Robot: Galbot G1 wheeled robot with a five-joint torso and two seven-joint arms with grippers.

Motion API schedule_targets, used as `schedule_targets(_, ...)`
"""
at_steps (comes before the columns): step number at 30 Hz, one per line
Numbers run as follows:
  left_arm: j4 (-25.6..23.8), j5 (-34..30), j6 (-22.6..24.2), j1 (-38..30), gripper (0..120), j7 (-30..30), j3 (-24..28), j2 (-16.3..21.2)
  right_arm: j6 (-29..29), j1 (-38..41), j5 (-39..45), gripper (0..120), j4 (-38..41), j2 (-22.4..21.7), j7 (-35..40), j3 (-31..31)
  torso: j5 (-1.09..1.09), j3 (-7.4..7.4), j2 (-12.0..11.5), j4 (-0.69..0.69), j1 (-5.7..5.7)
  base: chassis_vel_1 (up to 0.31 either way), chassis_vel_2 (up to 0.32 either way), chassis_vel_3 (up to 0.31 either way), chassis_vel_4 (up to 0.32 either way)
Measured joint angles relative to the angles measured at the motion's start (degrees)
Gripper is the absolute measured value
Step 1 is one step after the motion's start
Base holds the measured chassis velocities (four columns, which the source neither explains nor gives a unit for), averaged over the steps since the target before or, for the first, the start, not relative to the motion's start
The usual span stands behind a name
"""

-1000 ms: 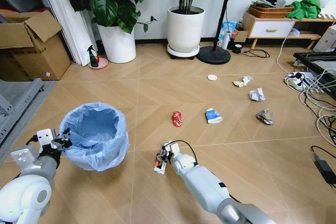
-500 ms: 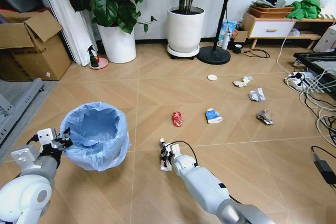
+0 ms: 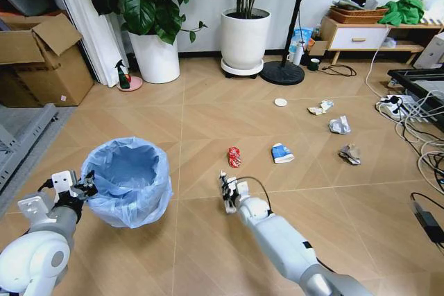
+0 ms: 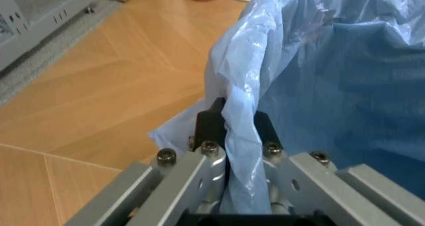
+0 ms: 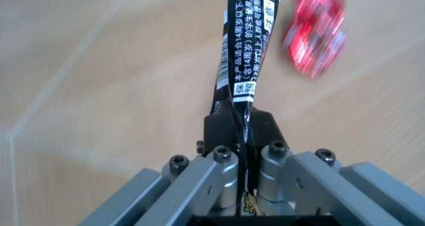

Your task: Pick up the trash bin and place the garbage on the floor into it.

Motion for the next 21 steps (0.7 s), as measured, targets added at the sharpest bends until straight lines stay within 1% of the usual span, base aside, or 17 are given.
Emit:
schedule_targets(1,0.0,0.0,0.0,0.0,0,0.0,0.0,0.0,0.0,0.0,0.0,0,0.0,0.0,0.0,0.0,0.0,0.0,0.0,0.0,0.0,0.0,0.0,0.0,0.0)
schedule_targets(3,0.4,-1.0,1.1,-0.1,0,0.0,0.6,0.7,0.4,1.2,-0.1,0,4.2,-1.7,-0.1,0.5,0.01,0.0,0.0,0.01,0.0,0.0,0.0,0.0,0.0)
schedule_targets(5,0.5,-1.2,1.3,-0.1,0,0.0,0.8,0.9,0.4,1.4,-0.1,0,5.1,-2.2,-0.1,0.5,0.01,0.0,0.0,0.01,0.0,0.0,0.0,0.0,0.0)
schedule_targets(6,0.7,-1.4,2.0,-0.1,0,0.1,1.3,1.3,0.3,1.7,0.9,0,8.6,-3.8,-0.4,0.1,0.0,0.0,0.0,0.01,0.0,0.0,0.0,0.0,0.0)
schedule_targets(9,0.8,-2.0,2.7,-0.3,0,0.4,2.2,1.9,-0.2,1.9,4.5,0,16.7,-6.7,-1.3,-1.0,0.01,0.0,0.0,0.0,0.0,0.0,0.0,0.0,0.0)
schedule_targets(10,0.8,-2.0,2.7,-0.3,0,0.4,2.2,1.9,-0.2,1.9,4.5,0,16.7,-6.7,-1.3,-1.0,0.01,0.0,0.0,0.0,0.0,0.0,0.0,0.0,0.0)
schedule_targets(11,0.9,-2.1,2.8,-0.3,0,0.6,2.5,2.1,-0.4,2.0,5.8,0,19.1,-7.4,-1.4,-1.2,0.0,0.0,0.0,-0.01,0.0,0.0,0.0,0.0,0.0)
schedule_targets(12,1.1,-2.2,3.1,-0.4,0,1.1,3.1,2.5,-0.8,2.4,8.3,0,23.4,-8.7,-1.6,-1.6,0.0,0.0,0.0,0.0,0.0,0.0,0.0,0.0,0.0)
schedule_targets(13,1.2,-2.2,3.2,-0.4,0,1.3,3.4,2.7,-0.9,2.6,9.3,0,24.9,-9.1,-1.6,-1.7,0.0,-0.01,0.0,0.01,0.0,0.0,0.0,0.0,0.0)
schedule_targets(14,1.5,-2.3,3.4,-0.7,0,1.6,4.3,3.1,-1.0,3.3,11.6,0,28.1,-10.1,-1.8,-2.1,0.01,0.0,0.0,0.0,0.0,0.0,0.0,0.0,0.0)
schedule_targets(15,1.5,-2.3,3.4,-0.7,0,1.6,4.3,3.1,-1.0,3.3,11.6,0,28.1,-10.1,-1.8,-2.1,0.01,0.0,0.0,0.0,0.0,0.0,0.0,0.0,0.0)
schedule_targets(17,1.9,-2.4,3.5,-1.2,0,1.6,5.8,3.7,-1.0,4.4,14.1,0,31.5,-10.9,-1.8,-2.8,0.0,0.0,0.0,0.01,0.0,0.0,0.0,0.0,0.0)
schedule_targets(19,2.3,-2.8,3.8,-2.6,0,1.7,9.0,4.7,-0.1,6.7,18.7,0,36.2,-11.7,-2.0,-5.0,0.0,0.0,0.0,0.0,0.0,0.0,0.0,0.0,0.0)
schedule_targets(20,2.3,-2.8,3.8,-2.6,0,1.7,9.0,4.7,-0.1,6.7,18.7,0,36.2,-11.7,-2.0,-5.0,0.0,0.0,0.0,0.0,0.0,0.0,0.0,0.0,0.0)
schedule_targets(21,2.4,-3.0,3.9,-3.0,0,1.6,10.2,5.0,0.4,7.6,20.2,0,37.7,-11.7,-2.1,-6.1,0.0,0.0,0.0,0.0,0.0,0.0,0.0,0.0,0.0)
